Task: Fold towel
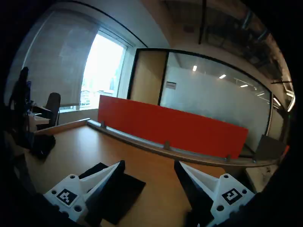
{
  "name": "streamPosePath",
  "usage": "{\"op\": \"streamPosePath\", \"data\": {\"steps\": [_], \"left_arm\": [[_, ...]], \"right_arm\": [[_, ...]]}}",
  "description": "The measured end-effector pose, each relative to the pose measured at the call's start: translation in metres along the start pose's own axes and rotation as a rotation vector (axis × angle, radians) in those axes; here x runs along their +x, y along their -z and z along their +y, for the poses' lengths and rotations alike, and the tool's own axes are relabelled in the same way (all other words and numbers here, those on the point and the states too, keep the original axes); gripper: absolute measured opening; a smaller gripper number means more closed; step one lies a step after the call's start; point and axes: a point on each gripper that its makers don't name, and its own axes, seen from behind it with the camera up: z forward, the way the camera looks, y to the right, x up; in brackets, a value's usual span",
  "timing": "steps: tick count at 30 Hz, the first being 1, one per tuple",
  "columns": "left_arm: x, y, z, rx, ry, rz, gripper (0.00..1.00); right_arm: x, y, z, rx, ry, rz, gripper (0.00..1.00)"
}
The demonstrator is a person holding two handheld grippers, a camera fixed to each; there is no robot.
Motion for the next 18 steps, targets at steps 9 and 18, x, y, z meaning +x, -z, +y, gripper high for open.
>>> {"op": "streamPosePath", "data": {"steps": [9,18], "left_arm": [[-0.027,-0.004,0.009,-0.018,-0.01,-0.035,0.96],[-0.057,-0.015,0.017,-0.039,-0.022,-0.08,0.96]], "right_arm": [[-0.027,-0.004,-0.02,0.058,0.006,-0.041,1.0],[-0.06,-0.008,-0.033,0.092,0.012,-0.083,1.0]]}}
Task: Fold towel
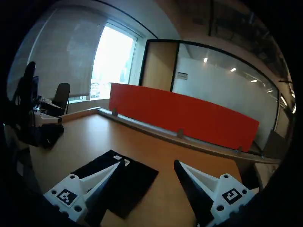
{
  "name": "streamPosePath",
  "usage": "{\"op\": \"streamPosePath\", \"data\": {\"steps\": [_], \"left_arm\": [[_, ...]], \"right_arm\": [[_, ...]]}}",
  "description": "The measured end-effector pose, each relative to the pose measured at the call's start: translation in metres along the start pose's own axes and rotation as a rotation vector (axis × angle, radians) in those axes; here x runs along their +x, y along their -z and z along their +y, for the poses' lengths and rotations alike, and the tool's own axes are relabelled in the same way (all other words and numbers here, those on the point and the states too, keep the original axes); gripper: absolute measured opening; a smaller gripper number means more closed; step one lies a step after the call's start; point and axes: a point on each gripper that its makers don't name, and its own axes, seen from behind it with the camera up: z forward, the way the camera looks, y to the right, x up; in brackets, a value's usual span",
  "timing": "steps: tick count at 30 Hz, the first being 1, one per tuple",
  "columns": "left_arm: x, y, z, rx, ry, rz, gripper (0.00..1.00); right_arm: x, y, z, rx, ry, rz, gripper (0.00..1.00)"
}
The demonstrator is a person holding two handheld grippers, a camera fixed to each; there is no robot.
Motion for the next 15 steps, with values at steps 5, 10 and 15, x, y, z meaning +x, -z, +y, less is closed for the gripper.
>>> {"op": "streamPosePath", "data": {"steps": [5,10,15], "left_arm": [[-0.017,-0.009,0.004,-0.011,0.002,-0.029,0.96],[-0.038,-0.019,0.011,-0.037,0.01,-0.056,0.96],[-0.061,-0.029,0.017,-0.065,0.003,-0.093,0.96]], "right_arm": [[-0.023,-0.007,-0.003,0.011,0.01,-0.031,1.0],[-0.045,-0.015,-0.012,0.039,0.014,-0.063,1.0],[-0.066,-0.025,-0.022,0.068,0.014,-0.097,1.0]]}}
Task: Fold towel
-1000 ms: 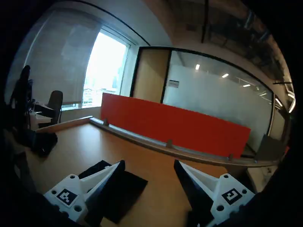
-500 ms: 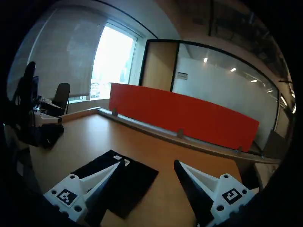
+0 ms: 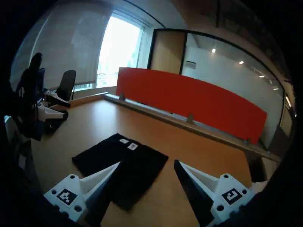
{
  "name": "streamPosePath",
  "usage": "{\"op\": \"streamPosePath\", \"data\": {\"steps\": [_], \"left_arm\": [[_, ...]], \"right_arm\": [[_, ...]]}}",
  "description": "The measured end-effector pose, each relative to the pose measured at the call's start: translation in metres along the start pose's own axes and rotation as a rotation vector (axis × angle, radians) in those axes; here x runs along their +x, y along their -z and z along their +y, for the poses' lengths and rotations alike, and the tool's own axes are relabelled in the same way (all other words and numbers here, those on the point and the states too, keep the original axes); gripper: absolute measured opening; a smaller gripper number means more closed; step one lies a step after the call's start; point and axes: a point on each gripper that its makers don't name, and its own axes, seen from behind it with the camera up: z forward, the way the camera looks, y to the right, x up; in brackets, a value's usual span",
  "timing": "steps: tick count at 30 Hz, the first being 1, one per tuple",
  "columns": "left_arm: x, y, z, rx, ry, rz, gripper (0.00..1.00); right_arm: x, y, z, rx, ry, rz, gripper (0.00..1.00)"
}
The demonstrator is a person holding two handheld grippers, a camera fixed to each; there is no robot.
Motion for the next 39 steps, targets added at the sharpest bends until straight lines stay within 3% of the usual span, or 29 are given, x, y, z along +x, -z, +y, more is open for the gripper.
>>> {"op": "streamPosePath", "data": {"steps": [6,17,27,39], "left_arm": [[-0.024,-0.013,0.004,-0.017,-0.03,-0.049,0.96],[-0.07,-0.033,0.016,-0.05,-0.04,-0.143,0.96],[-0.114,-0.045,0.024,-0.092,-0.015,-0.246,0.96],[-0.157,-0.051,0.033,-0.135,-0.03,-0.369,0.96]], "right_arm": [[-0.027,-0.016,-0.008,0.026,0.005,-0.048,1.0],[-0.081,-0.035,-0.022,0.075,0.016,-0.153,1.0],[-0.131,-0.04,-0.037,0.124,0.024,-0.259,1.0],[-0.168,-0.041,-0.051,0.171,0.021,-0.345,1.0]]}}
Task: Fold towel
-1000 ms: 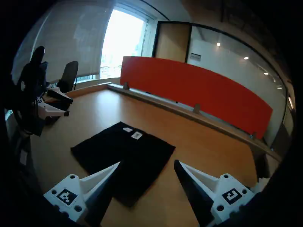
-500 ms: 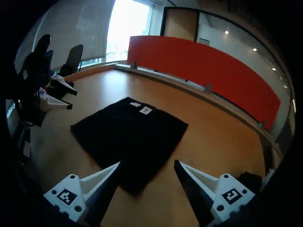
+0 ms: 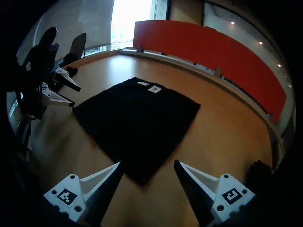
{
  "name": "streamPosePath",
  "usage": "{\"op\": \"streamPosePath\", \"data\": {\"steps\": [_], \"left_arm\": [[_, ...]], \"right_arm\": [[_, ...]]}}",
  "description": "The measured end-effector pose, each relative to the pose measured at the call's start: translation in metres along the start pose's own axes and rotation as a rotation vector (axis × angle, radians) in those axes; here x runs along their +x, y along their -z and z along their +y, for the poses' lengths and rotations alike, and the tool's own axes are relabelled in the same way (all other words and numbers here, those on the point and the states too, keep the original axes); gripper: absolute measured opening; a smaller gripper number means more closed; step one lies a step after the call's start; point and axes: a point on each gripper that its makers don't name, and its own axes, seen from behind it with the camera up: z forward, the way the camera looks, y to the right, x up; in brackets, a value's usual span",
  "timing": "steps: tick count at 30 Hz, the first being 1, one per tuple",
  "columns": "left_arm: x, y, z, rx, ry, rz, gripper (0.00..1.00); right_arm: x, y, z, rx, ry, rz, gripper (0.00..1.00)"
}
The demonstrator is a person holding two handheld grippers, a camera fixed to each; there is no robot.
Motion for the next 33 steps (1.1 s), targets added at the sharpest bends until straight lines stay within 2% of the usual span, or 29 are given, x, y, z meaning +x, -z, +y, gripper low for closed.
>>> {"op": "streamPosePath", "data": {"steps": [6,13,23,27,33], "left_arm": [[-0.016,-0.006,0.005,-0.016,-0.004,-0.067,0.96],[-0.023,-0.01,0.009,-0.025,-0.001,-0.107,0.96],[-0.03,-0.013,0.018,-0.04,-0.037,-0.141,0.89],[-0.033,-0.014,0.021,-0.044,-0.061,-0.155,0.79],[-0.032,-0.016,0.024,-0.044,-0.051,-0.16,0.75]], "right_arm": [[-0.016,-0.004,-0.004,0.021,0.005,-0.051,1.0],[-0.022,-0.005,-0.006,0.045,-0.002,-0.069,0.96],[-0.027,-0.006,-0.008,0.066,0.011,-0.083,0.8],[-0.027,-0.007,-0.011,0.086,0.011,-0.089,0.71],[-0.026,-0.008,-0.017,0.11,0.011,-0.091,0.57]]}}
